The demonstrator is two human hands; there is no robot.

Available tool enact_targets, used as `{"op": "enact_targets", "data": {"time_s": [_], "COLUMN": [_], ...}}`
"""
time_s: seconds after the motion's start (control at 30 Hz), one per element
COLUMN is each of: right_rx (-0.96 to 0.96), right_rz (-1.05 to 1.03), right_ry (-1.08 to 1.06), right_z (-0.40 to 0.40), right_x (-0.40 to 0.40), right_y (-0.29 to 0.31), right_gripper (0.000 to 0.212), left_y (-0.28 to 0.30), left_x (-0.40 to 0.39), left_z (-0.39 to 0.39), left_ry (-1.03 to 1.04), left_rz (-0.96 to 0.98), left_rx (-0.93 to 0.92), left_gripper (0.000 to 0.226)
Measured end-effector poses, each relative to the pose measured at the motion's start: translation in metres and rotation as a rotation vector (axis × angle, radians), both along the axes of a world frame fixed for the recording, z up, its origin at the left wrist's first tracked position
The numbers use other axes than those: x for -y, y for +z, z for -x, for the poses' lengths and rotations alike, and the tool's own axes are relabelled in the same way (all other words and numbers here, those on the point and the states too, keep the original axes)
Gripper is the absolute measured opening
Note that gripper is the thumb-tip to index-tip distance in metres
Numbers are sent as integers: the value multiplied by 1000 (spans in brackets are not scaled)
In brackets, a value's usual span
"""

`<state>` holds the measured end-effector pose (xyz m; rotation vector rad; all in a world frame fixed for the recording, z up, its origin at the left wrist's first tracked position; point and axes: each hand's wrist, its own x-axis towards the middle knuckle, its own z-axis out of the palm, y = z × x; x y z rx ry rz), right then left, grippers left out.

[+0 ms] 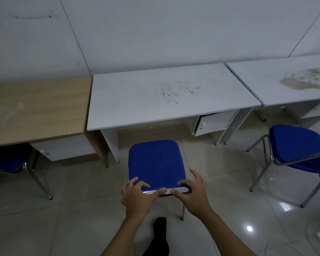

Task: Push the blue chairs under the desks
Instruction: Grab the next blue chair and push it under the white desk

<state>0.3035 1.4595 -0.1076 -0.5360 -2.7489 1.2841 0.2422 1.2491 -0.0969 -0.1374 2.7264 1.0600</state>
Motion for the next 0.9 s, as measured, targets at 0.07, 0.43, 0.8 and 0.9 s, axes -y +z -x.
{"op": "enact_targets", "data": {"time_s": [0.07,0.43,0.8,0.9], "right_rx": [13,28,-4,-11], "right_rz": [-7,10,26,30], "right_ry": [13,46,53,58], "right_z": [23,146,258,282], "right_x": [-10,-44,-74,-81], "right_y": [-1,4,0,-1], "right_gripper": [33,31,32,33], "left_y": [-2,-8,-7,-6], "left_x": [-8,-36,-64,-70], "left_z": [20,142,249,271], "left_ry": [19,57,64,70], "left_rz": [1,-35,-73,-76], "left_rx": [-4,-37,-58,-57], "left_gripper": [76,74,78,82]}}
